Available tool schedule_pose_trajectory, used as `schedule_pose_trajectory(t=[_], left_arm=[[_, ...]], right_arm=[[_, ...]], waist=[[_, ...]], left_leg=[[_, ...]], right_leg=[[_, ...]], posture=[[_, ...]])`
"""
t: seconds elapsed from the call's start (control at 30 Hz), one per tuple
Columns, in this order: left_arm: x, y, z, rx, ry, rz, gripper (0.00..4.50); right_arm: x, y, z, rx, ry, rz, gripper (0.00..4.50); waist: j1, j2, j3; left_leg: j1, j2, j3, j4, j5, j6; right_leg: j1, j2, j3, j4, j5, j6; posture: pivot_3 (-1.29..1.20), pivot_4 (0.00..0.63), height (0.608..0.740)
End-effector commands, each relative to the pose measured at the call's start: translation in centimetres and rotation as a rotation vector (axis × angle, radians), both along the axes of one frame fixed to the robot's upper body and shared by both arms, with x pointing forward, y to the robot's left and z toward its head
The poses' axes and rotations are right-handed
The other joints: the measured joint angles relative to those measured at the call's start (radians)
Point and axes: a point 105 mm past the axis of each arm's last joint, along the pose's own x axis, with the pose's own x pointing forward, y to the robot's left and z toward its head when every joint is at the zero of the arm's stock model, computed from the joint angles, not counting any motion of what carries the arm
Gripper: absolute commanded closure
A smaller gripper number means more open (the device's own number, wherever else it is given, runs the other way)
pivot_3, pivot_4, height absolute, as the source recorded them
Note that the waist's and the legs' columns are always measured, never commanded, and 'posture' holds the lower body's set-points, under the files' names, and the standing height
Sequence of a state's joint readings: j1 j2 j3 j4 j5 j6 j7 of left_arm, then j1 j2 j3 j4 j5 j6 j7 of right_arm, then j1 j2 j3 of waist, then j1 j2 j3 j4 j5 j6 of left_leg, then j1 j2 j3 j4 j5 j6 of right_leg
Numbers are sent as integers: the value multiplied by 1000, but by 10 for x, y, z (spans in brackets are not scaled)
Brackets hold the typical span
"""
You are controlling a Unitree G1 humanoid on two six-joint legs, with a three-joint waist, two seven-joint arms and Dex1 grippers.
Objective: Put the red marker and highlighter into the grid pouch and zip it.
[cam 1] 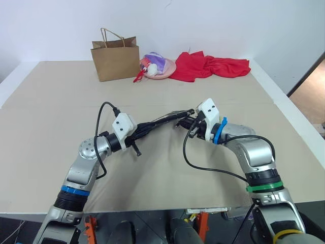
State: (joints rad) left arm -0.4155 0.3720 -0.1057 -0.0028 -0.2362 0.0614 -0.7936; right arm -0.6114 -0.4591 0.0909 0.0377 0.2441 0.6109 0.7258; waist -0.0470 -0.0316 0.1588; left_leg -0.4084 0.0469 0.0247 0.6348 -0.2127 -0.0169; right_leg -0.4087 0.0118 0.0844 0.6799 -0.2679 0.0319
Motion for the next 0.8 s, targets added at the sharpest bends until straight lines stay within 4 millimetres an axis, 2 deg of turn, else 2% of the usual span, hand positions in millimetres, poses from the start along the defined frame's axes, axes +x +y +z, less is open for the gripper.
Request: schedule_pose_trajectory(t=[0.03, 0.3, 0.47, 0.8], left_arm=[[-4, -4, 14, -8, -55, -21, 4500], [-2, -7, 16, -5, -56, -35, 4500], [-2, -8, 17, -4, -57, -42, 4500], [-2, -10, 19, -4, -57, -51, 4500]], right_arm=[[-7, 9, 13, -13, -68, 57, 4471], [-23, 48, 29, 13, -117, 213, 4471], [-28, 61, 35, 16, -121, 281, 4471], [-64, 94, 30, 27, -54, 509, 4471]], waist=[[0, 0, 0], [-1, 0, 0], [0, 0, 0], [0, 0, 0]], left_leg=[[0, 0, 0, 0, 0, 0], [0, 0, 0, 0, 0, 0], [0, 0, 0, 0, 0, 0], [0, 0, -1, 0, 0, 0]], right_leg=[[0, 0, 0, 0, 0, 0], [0, 1, 0, 0, 0, 0], [0, 0, 0, 0, 0, 0], [0, 0, -1, 0, 0, 0]], posture=[[0, 150, 740], [0, 150, 740], [0, 150, 740], [0, 150, 740]])
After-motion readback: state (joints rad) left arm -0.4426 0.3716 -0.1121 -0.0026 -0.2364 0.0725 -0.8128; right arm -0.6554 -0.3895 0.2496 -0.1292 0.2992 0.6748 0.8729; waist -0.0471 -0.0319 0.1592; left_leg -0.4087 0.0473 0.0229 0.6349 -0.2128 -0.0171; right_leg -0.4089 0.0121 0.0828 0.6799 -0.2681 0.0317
